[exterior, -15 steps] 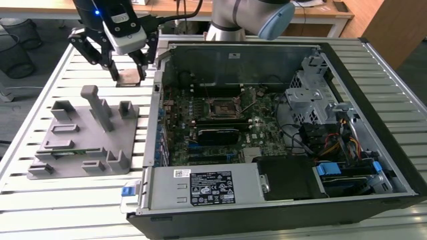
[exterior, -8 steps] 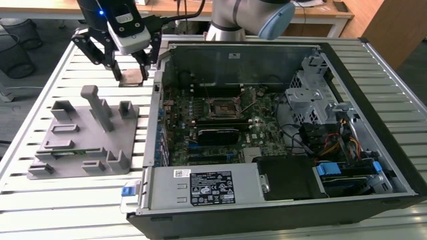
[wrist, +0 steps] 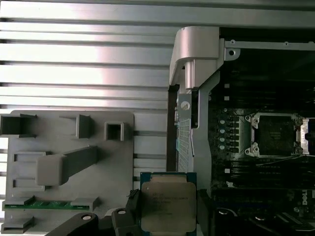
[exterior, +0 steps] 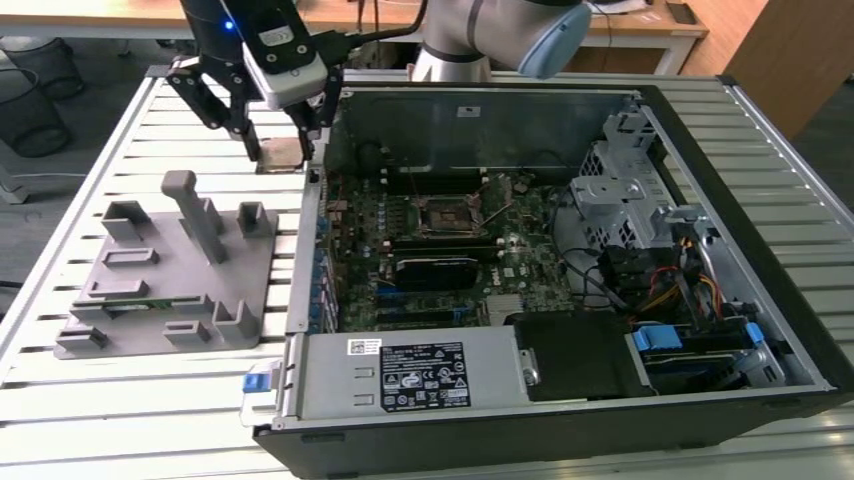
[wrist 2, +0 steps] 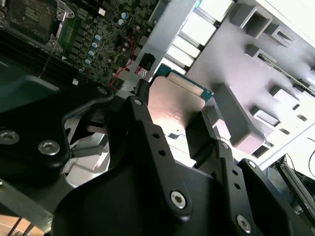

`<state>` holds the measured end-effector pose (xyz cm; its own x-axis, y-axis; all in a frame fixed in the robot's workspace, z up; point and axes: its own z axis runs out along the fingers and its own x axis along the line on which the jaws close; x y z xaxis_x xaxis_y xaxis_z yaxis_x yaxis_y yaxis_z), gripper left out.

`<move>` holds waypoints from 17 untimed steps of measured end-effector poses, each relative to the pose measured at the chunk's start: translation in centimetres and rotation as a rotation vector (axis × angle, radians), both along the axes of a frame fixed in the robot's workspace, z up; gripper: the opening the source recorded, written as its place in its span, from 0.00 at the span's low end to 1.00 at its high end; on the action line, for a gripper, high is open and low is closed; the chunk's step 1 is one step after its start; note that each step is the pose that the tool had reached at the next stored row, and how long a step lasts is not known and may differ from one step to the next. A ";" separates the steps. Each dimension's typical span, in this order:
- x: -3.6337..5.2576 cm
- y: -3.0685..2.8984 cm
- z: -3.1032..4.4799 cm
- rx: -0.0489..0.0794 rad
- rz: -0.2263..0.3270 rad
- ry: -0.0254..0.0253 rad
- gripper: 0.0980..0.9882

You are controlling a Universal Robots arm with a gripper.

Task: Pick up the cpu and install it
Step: 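Pick up the cpu and move it towards the insertion slot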

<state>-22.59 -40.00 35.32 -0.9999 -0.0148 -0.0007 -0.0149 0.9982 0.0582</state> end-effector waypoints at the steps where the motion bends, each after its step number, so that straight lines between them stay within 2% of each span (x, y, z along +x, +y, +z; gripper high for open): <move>1: 0.01 0.08 0.01 -0.002 0.000 0.0001 0.50; 5: 0.06 0.36 0.35 -0.011 0.000 0.0004 0.50; 8: 0.48 0.40 0.45 -0.013 0.000 0.0003 0.50; 17: 3.32 0.49 0.46 -0.014 0.000 0.0003 0.50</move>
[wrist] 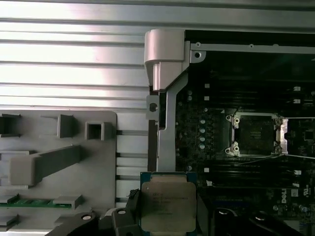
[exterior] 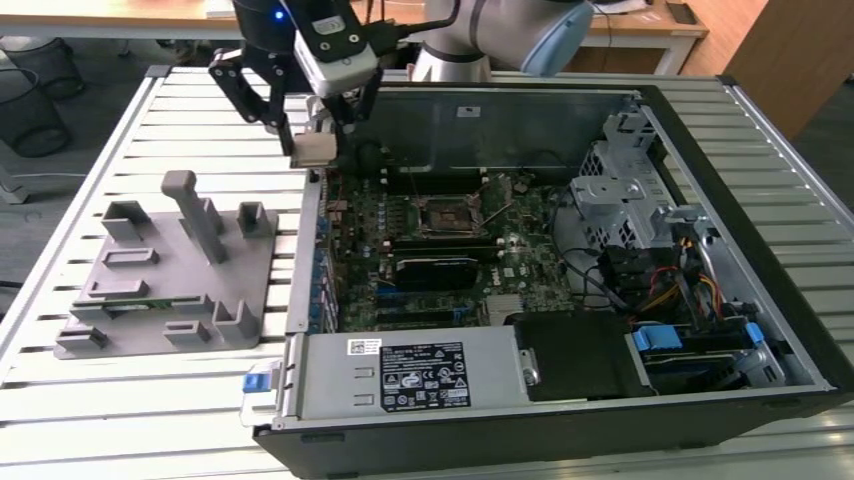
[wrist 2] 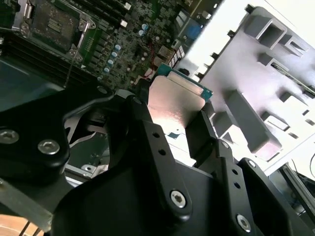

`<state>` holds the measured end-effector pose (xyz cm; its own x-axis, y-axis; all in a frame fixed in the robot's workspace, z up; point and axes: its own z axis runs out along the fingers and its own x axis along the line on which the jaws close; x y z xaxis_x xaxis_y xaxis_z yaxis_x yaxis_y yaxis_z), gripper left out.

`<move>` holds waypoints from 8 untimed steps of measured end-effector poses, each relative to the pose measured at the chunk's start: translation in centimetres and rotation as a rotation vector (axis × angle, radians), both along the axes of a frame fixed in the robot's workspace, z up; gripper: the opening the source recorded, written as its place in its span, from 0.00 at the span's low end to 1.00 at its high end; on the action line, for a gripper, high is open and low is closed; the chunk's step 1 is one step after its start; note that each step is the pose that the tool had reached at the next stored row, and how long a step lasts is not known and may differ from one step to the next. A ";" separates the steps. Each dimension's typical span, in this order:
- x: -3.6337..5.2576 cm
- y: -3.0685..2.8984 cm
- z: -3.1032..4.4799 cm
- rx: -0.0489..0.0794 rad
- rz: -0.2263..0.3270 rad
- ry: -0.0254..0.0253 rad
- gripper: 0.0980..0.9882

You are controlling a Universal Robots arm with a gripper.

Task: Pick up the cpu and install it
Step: 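Pick up the cpu and move it towards the insertion slot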

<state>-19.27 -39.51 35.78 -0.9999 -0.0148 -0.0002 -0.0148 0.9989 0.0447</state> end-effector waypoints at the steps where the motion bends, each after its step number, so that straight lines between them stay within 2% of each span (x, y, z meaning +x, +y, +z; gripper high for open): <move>1: 0.30 0.01 0.00 0.000 0.000 0.0000 0.50; 8: 2.32 0.06 0.00 0.000 0.000 0.0000 0.50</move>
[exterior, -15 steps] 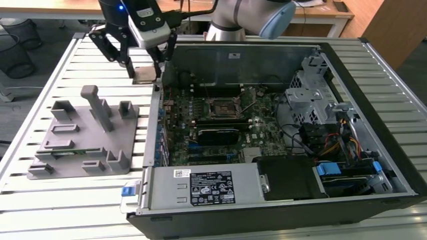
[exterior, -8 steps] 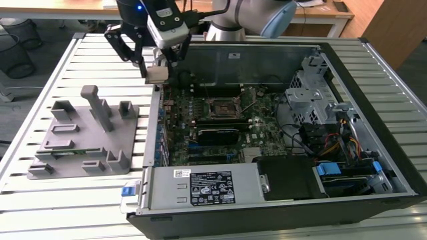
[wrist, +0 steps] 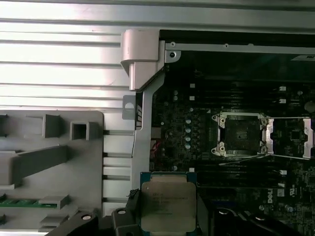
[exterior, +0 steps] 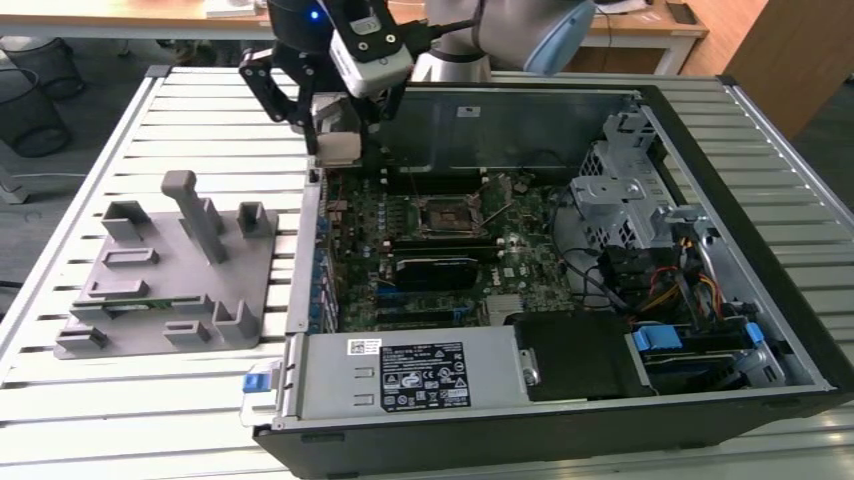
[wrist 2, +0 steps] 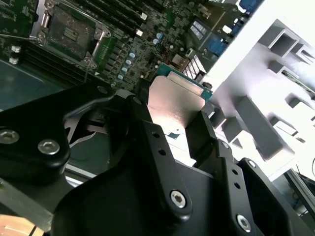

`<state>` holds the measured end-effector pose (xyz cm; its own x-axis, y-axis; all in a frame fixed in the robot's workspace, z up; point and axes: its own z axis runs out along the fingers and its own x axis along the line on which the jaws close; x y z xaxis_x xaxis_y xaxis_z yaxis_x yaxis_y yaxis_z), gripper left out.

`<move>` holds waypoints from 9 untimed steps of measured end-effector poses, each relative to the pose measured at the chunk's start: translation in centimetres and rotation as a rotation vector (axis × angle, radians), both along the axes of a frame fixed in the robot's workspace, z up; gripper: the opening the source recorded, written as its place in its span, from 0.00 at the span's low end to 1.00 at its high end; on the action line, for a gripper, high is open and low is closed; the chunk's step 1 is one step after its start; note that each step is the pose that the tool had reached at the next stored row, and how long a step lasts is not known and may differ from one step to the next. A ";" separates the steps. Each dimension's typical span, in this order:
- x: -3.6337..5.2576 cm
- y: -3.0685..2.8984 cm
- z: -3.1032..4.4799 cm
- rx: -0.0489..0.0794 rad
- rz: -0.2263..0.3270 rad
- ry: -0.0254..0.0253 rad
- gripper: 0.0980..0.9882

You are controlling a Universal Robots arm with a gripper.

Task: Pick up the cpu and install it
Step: 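Pick up the cpu and move it towards the insertion slot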

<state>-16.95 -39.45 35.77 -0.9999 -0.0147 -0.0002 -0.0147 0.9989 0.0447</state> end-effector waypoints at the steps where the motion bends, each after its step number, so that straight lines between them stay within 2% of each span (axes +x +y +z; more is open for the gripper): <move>1: 0.25 0.01 0.00 0.000 0.000 0.0000 0.50; 9: 2.40 0.39 0.00 0.000 0.000 0.0000 0.50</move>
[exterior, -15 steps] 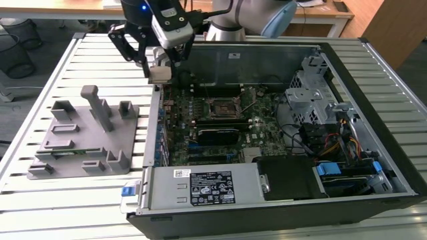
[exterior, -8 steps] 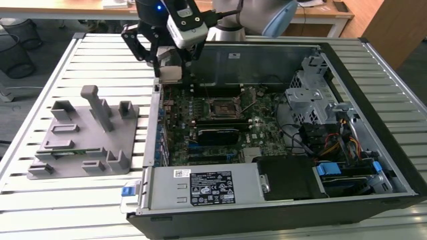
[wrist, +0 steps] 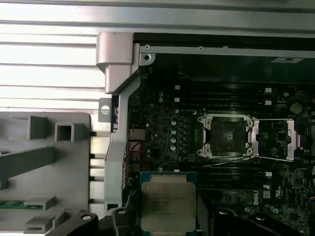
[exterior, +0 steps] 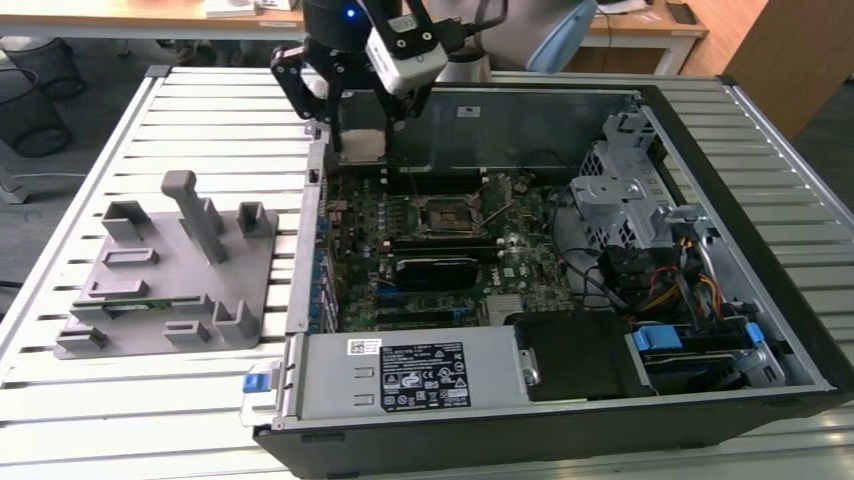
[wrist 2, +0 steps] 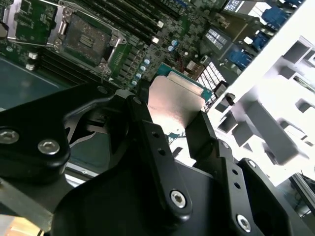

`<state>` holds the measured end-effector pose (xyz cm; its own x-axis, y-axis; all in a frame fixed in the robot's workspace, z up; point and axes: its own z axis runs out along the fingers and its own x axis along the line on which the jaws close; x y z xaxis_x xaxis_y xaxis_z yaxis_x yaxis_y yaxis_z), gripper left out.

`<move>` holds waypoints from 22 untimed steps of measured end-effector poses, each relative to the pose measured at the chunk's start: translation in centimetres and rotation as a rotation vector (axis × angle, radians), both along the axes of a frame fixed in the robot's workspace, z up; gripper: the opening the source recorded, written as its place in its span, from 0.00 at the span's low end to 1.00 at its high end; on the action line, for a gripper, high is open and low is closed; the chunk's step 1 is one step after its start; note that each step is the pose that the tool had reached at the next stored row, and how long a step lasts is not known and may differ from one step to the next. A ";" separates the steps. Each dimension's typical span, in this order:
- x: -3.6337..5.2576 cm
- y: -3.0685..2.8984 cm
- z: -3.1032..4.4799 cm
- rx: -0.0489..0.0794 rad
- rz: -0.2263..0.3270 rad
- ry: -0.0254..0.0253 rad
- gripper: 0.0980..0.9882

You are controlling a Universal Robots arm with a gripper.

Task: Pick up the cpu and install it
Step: 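Pick up the cpu and move it towards the insertion slot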

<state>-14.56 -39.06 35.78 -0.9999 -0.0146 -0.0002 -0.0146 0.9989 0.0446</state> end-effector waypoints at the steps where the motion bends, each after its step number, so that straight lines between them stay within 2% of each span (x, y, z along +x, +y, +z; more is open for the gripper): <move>1: 0.31 0.07 0.00 0.000 0.000 0.0000 0.50; 9: 3.04 0.53 -0.02 0.000 0.000 0.0000 0.50; 22: 5.67 1.38 -0.09 0.000 0.000 -0.0007 0.50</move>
